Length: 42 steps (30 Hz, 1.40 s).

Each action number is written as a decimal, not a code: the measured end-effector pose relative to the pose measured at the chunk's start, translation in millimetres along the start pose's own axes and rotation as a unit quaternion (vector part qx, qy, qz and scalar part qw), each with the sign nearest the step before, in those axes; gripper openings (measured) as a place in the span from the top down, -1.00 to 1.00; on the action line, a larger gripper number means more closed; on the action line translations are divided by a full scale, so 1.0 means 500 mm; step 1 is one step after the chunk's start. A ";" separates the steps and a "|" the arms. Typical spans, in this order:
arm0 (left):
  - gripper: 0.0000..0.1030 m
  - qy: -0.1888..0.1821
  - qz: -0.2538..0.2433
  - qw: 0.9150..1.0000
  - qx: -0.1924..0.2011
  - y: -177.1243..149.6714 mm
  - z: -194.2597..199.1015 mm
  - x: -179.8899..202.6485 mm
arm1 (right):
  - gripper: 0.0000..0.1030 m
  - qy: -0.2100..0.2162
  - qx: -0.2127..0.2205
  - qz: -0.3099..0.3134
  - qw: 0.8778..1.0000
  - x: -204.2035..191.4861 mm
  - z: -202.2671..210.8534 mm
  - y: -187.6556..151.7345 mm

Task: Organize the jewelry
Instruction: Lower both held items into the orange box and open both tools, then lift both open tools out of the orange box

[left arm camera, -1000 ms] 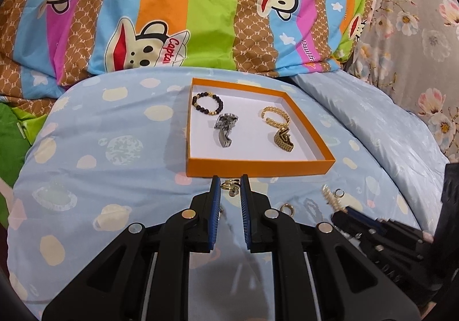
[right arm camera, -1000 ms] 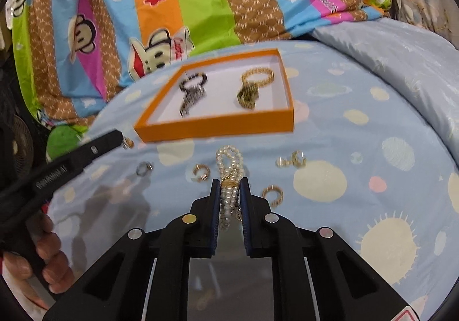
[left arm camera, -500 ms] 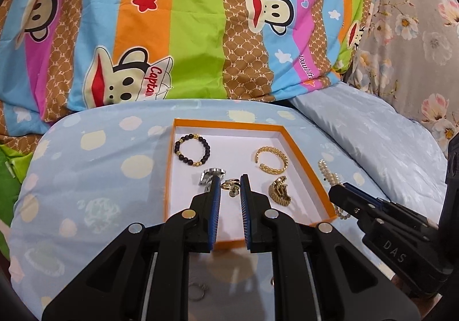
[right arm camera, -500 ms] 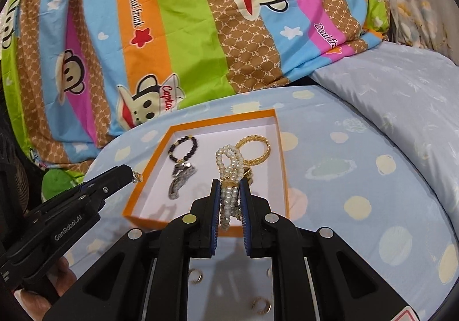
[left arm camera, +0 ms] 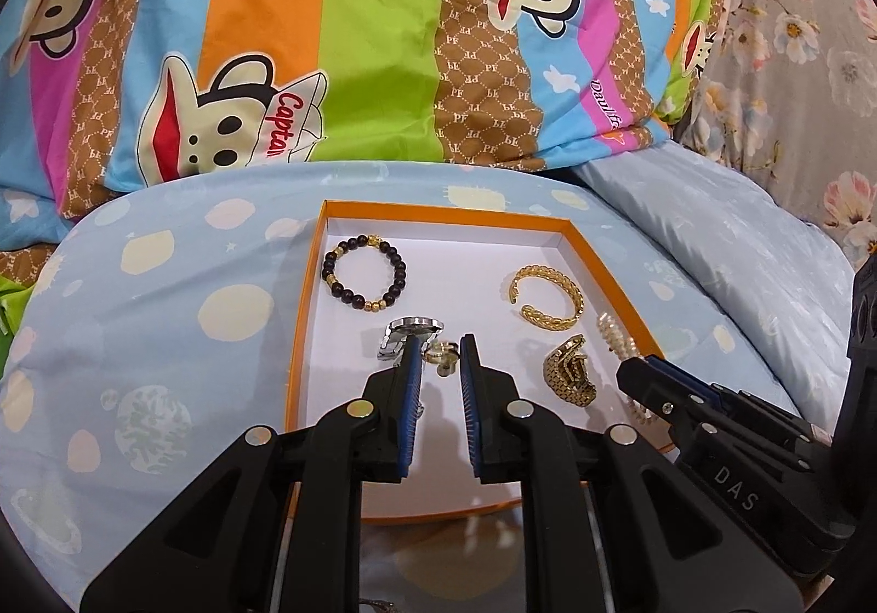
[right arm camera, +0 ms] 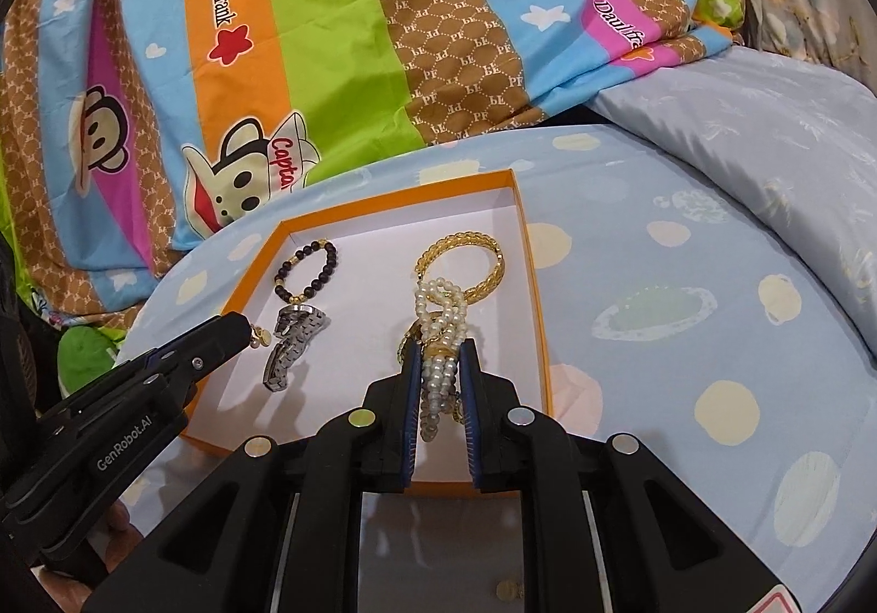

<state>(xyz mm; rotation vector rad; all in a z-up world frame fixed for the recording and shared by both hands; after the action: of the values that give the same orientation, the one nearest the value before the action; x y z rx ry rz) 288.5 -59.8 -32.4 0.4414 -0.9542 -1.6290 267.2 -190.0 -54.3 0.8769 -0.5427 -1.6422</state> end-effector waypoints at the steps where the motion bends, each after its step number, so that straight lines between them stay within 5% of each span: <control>1: 0.63 0.003 0.003 1.000 0.001 -0.001 0.000 -0.003 | 0.43 -0.001 0.004 -0.001 1.000 0.001 0.003 0.002; 2: 0.48 0.003 0.003 1.000 0.001 -0.002 0.000 -0.004 | 0.24 -0.003 0.010 -0.003 1.000 0.004 0.007 0.005; 5: 0.37 0.004 0.010 1.000 0.004 -0.002 0.000 -0.010 | 0.08 -0.010 0.029 -0.004 1.000 0.009 0.021 0.014; 31: 0.37 0.016 0.008 1.000 0.007 -0.013 0.008 -0.018 | 0.08 -0.010 0.031 -0.004 0.999 0.012 0.023 0.002; 42: 0.37 0.035 -0.002 0.999 0.008 -0.079 0.085 -0.028 | 0.08 -0.010 0.022 -0.001 1.000 0.028 0.124 -0.084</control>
<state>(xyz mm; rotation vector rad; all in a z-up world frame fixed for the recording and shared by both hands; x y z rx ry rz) 236.8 -30.5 -40.3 0.5074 -0.9149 -1.6006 191.6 -198.9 -50.7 0.8936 -0.5933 -1.6473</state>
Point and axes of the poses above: each gripper's, at about its wrist camera, not at the fingertips, and z roughly against the way its jaws point, x to its right, y to its top, the point moved 9 cm from there along -z, roughly the way its jaws point, and after that the axes turned 2 degrees about x, right-handed, at the moved point
